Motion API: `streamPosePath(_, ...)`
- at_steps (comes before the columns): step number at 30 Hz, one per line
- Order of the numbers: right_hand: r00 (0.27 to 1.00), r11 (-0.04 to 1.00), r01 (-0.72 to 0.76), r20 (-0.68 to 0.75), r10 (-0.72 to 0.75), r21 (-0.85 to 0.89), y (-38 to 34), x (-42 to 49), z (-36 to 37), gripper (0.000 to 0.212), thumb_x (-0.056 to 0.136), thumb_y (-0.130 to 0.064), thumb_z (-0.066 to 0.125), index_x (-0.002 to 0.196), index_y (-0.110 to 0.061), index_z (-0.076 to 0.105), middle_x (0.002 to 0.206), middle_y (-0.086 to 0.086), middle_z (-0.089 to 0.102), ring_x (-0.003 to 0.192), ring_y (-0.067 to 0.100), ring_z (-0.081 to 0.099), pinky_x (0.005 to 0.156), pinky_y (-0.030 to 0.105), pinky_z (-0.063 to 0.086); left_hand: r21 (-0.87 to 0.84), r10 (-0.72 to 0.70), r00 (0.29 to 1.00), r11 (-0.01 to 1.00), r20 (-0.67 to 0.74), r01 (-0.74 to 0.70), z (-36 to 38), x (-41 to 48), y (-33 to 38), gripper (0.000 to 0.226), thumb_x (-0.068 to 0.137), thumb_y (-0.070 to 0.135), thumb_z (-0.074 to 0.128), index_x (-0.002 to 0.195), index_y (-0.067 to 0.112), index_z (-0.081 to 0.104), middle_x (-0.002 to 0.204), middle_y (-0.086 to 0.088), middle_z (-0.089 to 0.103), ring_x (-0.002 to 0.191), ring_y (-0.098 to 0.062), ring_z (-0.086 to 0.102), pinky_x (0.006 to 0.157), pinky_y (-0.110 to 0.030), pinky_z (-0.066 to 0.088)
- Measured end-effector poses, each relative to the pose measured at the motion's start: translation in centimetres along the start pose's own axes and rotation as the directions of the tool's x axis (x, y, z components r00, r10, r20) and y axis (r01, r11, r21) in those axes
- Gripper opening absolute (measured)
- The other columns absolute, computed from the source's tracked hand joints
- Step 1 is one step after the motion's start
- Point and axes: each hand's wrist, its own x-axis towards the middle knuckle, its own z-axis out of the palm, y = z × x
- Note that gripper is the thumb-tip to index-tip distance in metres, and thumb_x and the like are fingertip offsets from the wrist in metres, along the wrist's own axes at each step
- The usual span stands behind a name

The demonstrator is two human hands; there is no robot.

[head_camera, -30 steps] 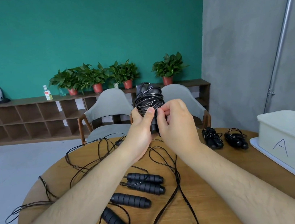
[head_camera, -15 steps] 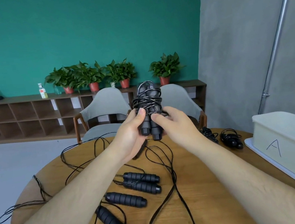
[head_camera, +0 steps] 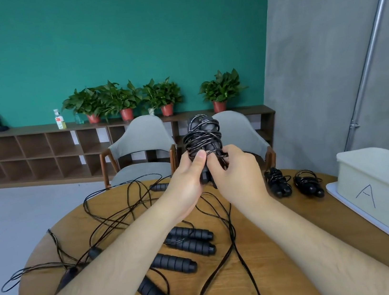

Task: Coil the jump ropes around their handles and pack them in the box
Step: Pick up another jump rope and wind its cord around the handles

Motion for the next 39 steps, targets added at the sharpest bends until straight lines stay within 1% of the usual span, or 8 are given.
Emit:
streamPosePath(5, 0.991, 0.999, -0.003, 0.137, -0.004, 0.052, 0.1, 0.4, -0.4, 0.025, 0.102, -0.040, 0.049, 0.108, -0.019, 0.060, 0.090, -0.008, 0.068, 0.078, 0.004, 0.064, 0.065, 0.024, 0.054, -0.076, -0.037, 0.999, 0.997, -0.033, 0.034, 0.4, 0.3, 0.1, 0.044, 0.107, 0.032, 0.046, 0.148, 0.016, 0.042, 0.137, -0.004, 0.064, 0.126, -0.015, 0.062, 0.113, -0.044, 0.044)
streamPosePath(9, 0.916, 0.899, -0.270, 0.379, 0.130, 0.345, 0.9, 0.2, 0.1, 0.030, 0.099, -0.045, 0.043, 0.125, -0.031, 0.052, 0.109, -0.014, 0.064, 0.100, 0.006, 0.060, 0.082, 0.026, 0.048, -0.059, -0.030, 0.996, 0.998, -0.079, 0.026, 1.2, 0.8, -0.4, 0.045, 0.107, 0.041, 0.043, 0.145, 0.017, 0.047, 0.133, -0.003, 0.067, 0.122, -0.015, 0.064, 0.109, -0.041, 0.048)
streamPosePath(14, 0.949, 0.890, -0.242, 0.284, 0.135, 0.386, 1.6, 0.1, -0.1, 0.039, 0.102, -0.051, 0.044, 0.132, -0.028, 0.055, 0.118, -0.015, 0.065, 0.109, -0.006, 0.058, 0.087, 0.017, 0.046, 0.050, 0.024, 0.994, 0.999, -0.102, -0.019, 1.4, 1.4, -1.1, 0.083, 0.079, 0.077, 0.062, 0.146, 0.030, 0.048, 0.143, 0.004, 0.059, 0.133, -0.014, 0.054, 0.115, -0.048, 0.040)
streamPosePath(19, 0.949, 0.851, -0.298, 0.228, 0.217, 0.432, 2.6, 0.6, -1.1, 0.042, 0.100, -0.041, 0.057, 0.138, -0.026, 0.051, 0.125, -0.014, 0.062, 0.113, -0.002, 0.059, 0.096, 0.020, 0.048, 0.031, 0.030, 0.995, 0.999, -0.097, -0.027, 1.8, 2.1, -1.4, 0.045, 0.100, 0.040, 0.060, 0.137, 0.016, 0.056, 0.128, -0.003, 0.070, 0.122, -0.019, 0.064, 0.111, -0.047, 0.045)
streamPosePath(22, 0.931, 0.800, -0.361, 0.229, 0.283, 0.480, 3.6, 0.8, -1.3, 0.059, 0.095, -0.045, 0.062, 0.149, -0.038, 0.037, 0.136, -0.006, 0.057, 0.120, 0.008, 0.059, 0.104, 0.035, 0.049, 0.034, 0.033, 0.997, 0.999, -0.066, -0.031, 2.3, 2.3, -1.5, 0.039, 0.104, 0.028, 0.056, 0.138, 0.010, 0.054, 0.126, -0.006, 0.071, 0.119, -0.020, 0.067, 0.108, -0.046, 0.049)
streamPosePath(25, 0.939, 0.817, -0.342, 0.212, 0.272, 0.465, 4.8, 0.7, -1.5, 0.055, 0.091, -0.052, 0.062, 0.140, -0.054, 0.039, 0.135, -0.005, 0.058, 0.123, 0.010, 0.058, 0.105, 0.042, 0.049, 0.010, 0.031, 0.998, 0.999, -0.059, -0.031, 2.9, 2.6, -2.1, 0.043, 0.102, 0.023, 0.060, 0.142, 0.011, 0.048, 0.127, -0.006, 0.071, 0.119, -0.020, 0.067, 0.099, -0.040, 0.054)
streamPosePath(32, 0.929, 0.828, -0.368, 0.137, 0.343, 0.423, 7.9, 0.3, -2.6, 0.047, 0.098, -0.035, 0.060, 0.143, -0.031, 0.047, 0.128, -0.012, 0.061, 0.119, 0.003, 0.058, 0.108, 0.037, 0.048, 0.005, -0.026, 1.000, 1.000, -0.004, 0.026, 4.4, 3.6, -5.3, 0.042, 0.099, 0.019, 0.064, 0.140, 0.012, 0.053, 0.127, -0.008, 0.070, 0.118, -0.022, 0.067, 0.099, -0.041, 0.054)
streamPosePath(39, 0.880, 0.814, -0.475, 0.144, 0.454, 0.336, 13.8, -1.1, -3.6, 0.046, 0.099, -0.038, 0.057, 0.143, -0.033, 0.046, 0.134, -0.012, 0.059, 0.125, 0.006, 0.055, 0.110, 0.039, 0.045, 0.274, -0.097, 0.992, 0.955, -0.080, 0.115, 7.0, 5.8, -11.6, 0.050, 0.087, 0.028, 0.077, 0.133, 0.022, 0.057, 0.119, -0.008, 0.068, 0.110, -0.023, 0.069, 0.093, -0.044, 0.059)
